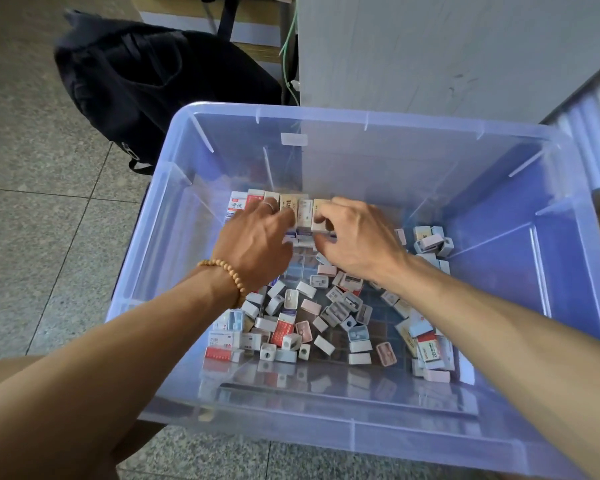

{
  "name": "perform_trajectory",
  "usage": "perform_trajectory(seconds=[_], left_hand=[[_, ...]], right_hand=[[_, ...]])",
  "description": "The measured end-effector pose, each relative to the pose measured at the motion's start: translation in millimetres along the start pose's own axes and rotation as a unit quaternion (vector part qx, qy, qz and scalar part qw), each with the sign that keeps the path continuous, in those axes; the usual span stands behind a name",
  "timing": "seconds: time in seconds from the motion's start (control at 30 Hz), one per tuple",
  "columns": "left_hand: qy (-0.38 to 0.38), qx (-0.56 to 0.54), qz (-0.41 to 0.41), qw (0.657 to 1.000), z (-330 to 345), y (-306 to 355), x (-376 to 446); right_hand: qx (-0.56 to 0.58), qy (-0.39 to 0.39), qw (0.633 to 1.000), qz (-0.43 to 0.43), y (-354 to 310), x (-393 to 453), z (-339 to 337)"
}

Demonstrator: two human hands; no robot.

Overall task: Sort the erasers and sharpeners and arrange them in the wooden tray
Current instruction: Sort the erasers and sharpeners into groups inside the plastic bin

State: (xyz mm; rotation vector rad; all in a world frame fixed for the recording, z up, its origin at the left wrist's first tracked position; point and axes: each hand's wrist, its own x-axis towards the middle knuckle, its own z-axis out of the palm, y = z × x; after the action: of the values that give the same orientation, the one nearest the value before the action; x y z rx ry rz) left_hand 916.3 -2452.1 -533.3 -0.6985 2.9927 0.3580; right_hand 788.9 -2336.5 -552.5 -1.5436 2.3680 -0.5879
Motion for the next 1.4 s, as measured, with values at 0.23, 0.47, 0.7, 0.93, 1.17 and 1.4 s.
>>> perform_trajectory(seconds=[0.23, 0.47, 0.7, 0.93, 1.17, 1.4], left_hand=[[-0.235, 0.046, 0.151, 0.959, 18, 14, -12], [-0.324, 0.05, 0.154, 0.932, 43, 18, -8], [-0.325, -0.054, 0.113, 0.938, 51, 17, -4], [-0.344, -0.138, 0.085, 0.925, 61, 25, 2], [-0.366, -0.173, 0.099, 0.909, 65, 27, 0], [-0.267, -0.055, 0.113, 0.955, 64, 16, -1]], right_hand=[[-0.073, -0.126, 0.983, 0.112, 25, -54, -34], [-0.162, -0.181, 0.954, 0.174, 48, -68, -35], [-0.217, -0.255, 0.92, 0.203, 70, -41, -18], [-0.192, -0.283, 0.917, 0.205, 72, -51, -18], [-0.193, -0.234, 0.933, 0.194, 75, -43, -19], [-0.286, -0.257, 0.894, 0.23, 79, -35, -11]])
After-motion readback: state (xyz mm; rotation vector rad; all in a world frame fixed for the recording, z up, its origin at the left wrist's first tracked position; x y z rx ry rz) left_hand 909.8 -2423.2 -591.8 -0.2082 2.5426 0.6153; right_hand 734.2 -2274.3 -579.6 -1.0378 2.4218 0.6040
